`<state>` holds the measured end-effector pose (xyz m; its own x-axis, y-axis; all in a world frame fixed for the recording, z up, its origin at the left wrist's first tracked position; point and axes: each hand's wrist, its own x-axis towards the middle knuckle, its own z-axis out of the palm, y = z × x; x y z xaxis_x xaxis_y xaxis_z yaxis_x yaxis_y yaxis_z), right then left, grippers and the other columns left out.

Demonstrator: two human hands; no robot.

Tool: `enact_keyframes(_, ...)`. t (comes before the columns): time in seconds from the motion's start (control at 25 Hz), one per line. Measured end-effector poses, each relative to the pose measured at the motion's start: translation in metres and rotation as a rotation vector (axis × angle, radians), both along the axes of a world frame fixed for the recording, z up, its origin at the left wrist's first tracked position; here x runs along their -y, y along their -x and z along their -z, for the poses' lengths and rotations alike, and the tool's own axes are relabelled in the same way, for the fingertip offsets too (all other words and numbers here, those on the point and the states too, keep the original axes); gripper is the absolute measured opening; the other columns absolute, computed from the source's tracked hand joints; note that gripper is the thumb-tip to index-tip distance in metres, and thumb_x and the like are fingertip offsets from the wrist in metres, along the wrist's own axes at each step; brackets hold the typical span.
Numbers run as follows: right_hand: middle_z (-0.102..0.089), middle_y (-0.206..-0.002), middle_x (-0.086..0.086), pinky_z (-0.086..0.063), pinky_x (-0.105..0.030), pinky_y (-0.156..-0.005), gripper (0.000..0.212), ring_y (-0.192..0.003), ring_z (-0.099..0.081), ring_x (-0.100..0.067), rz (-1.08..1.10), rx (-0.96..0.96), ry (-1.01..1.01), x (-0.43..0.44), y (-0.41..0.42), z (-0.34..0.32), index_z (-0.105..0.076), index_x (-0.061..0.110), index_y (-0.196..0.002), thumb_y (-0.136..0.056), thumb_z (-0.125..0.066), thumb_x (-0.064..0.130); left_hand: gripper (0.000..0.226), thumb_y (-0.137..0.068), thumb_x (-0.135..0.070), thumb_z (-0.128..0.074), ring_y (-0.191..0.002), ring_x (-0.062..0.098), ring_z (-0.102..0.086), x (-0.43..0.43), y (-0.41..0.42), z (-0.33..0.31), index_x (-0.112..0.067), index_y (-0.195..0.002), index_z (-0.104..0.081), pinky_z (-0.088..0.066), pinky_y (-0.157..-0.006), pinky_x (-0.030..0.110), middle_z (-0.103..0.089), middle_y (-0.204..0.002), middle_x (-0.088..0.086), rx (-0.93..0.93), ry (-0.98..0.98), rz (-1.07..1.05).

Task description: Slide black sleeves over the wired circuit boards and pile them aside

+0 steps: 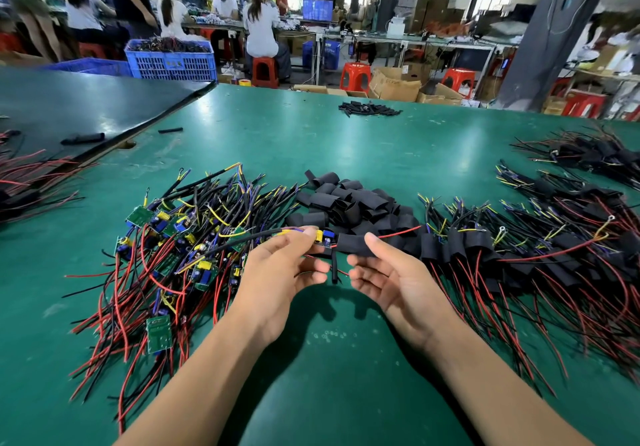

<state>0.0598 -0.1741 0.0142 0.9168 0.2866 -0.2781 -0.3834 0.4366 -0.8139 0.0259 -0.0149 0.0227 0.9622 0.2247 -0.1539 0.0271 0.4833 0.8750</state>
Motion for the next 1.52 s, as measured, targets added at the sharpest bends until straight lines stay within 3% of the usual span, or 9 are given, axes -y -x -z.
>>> enact_keyframes(0.12, -0.073, -0.082, -0.014, -0.058, -0.026, -0.058, 0.043, -0.060, -0.067, -0.017, -0.007, -0.008, -0.014, 0.001, -0.001, 0.001, -0.067, 0.002, -0.098, -0.067, -0.077, 0.031, 0.009, -0.092, -0.016, -0.066, -0.055, 0.016, -0.059, 0.001, 0.001, 0.001, -0.009, -0.095, -0.069, -0.051, -0.052, 0.022, -0.069, -0.079, 0.008, 0.010, -0.008, 0.039)
enact_keyframes(0.24, -0.074, -0.078, -0.013, -0.057, -0.026, -0.055, 0.022, -0.055, -0.067, -0.015, -0.038, -0.008, 0.011, 0.002, -0.001, -0.002, -0.078, 0.011, -0.065, -0.070, -0.074, 0.033, 0.014, -0.090, -0.017, -0.067, -0.056, 0.016, -0.059, 0.000, 0.000, 0.002, -0.009, -0.101, -0.072, -0.051, -0.052, 0.022, -0.070, -0.081, 0.008, 0.024, -0.015, 0.047)
enact_keyframes(0.4, -0.074, -0.073, -0.012, -0.056, -0.025, -0.050, 0.036, -0.050, -0.066, -0.014, -0.048, -0.057, 0.051, 0.004, -0.001, -0.006, -0.075, 0.016, -0.052, -0.084, -0.068, 0.032, 0.029, -0.080, -0.024, -0.071, -0.059, 0.015, -0.059, -0.002, 0.000, 0.004, -0.011, -0.106, -0.074, -0.048, -0.052, 0.021, -0.071, -0.086, 0.007, 0.063, -0.052, 0.089)
enact_keyframes(0.64, -0.073, -0.073, -0.013, -0.057, -0.026, -0.048, 0.033, -0.050, -0.067, -0.015, -0.077, -0.106, 0.064, 0.006, -0.001, -0.003, -0.077, 0.009, -0.069, -0.092, -0.063, 0.028, 0.029, -0.077, -0.026, -0.072, -0.059, 0.014, -0.059, -0.001, 0.001, 0.005, -0.014, -0.103, -0.076, -0.046, -0.053, 0.020, -0.073, -0.089, 0.005, 0.092, -0.100, 0.099)
enact_keyframes(0.8, -0.074, -0.076, -0.014, -0.057, -0.027, -0.049, 0.029, -0.053, -0.069, -0.017, -0.125, -0.146, 0.056, 0.007, -0.002, -0.004, -0.071, 0.003, -0.091, -0.079, -0.069, 0.029, 0.032, -0.080, -0.027, -0.071, -0.062, 0.015, -0.059, -0.002, 0.001, 0.005, -0.012, -0.108, -0.074, -0.045, -0.055, 0.021, -0.072, -0.087, 0.004, 0.090, -0.116, 0.114)
enact_keyframes(0.92, -0.074, -0.077, -0.015, -0.058, -0.028, -0.049, 0.034, -0.055, -0.070, -0.018, -0.157, -0.183, 0.034, 0.008, -0.003, -0.004, -0.073, 0.000, -0.087, -0.070, -0.072, 0.029, 0.028, -0.084, -0.026, -0.069, -0.061, 0.014, -0.059, -0.002, 0.001, 0.004, -0.011, -0.107, -0.073, -0.045, -0.054, 0.021, -0.072, -0.084, 0.003, 0.065, -0.120, 0.124)
enact_keyframes(1.12, -0.073, -0.072, -0.013, -0.057, -0.028, -0.047, 0.028, -0.050, -0.068, -0.017, -0.175, -0.224, -0.025, 0.010, -0.005, -0.004, -0.077, -0.001, -0.069, -0.071, -0.072, 0.026, 0.018, -0.089, -0.024, -0.066, -0.060, 0.014, -0.061, -0.001, 0.000, 0.003, -0.013, -0.102, -0.071, -0.045, -0.052, 0.022, -0.069, -0.082, 0.001, 0.002, -0.085, 0.133)
enact_keyframes(1.36, -0.071, -0.069, -0.010, -0.056, -0.026, -0.045, 0.026, -0.046, -0.065, -0.015, -0.209, -0.214, -0.090, 0.012, -0.005, -0.006, -0.076, 0.000, -0.069, -0.073, -0.070, 0.025, 0.013, -0.088, -0.024, -0.065, -0.056, 0.012, -0.062, -0.001, -0.001, 0.001, -0.012, -0.094, -0.062, -0.047, -0.051, 0.022, -0.068, -0.075, 0.003, -0.067, 0.015, 0.190)
enact_keyframes(1.52, -0.073, -0.076, -0.011, -0.057, -0.028, -0.050, 0.032, -0.051, -0.066, -0.016, -0.190, -0.065, -0.003, 0.007, -0.003, -0.003, -0.077, 0.005, -0.080, -0.076, -0.071, 0.037, 0.013, -0.091, -0.020, -0.065, -0.053, 0.012, -0.057, 0.001, -0.002, 0.003, -0.007, -0.093, -0.062, -0.045, -0.048, 0.021, -0.067, -0.072, 0.005, -0.076, 0.055, 0.136)
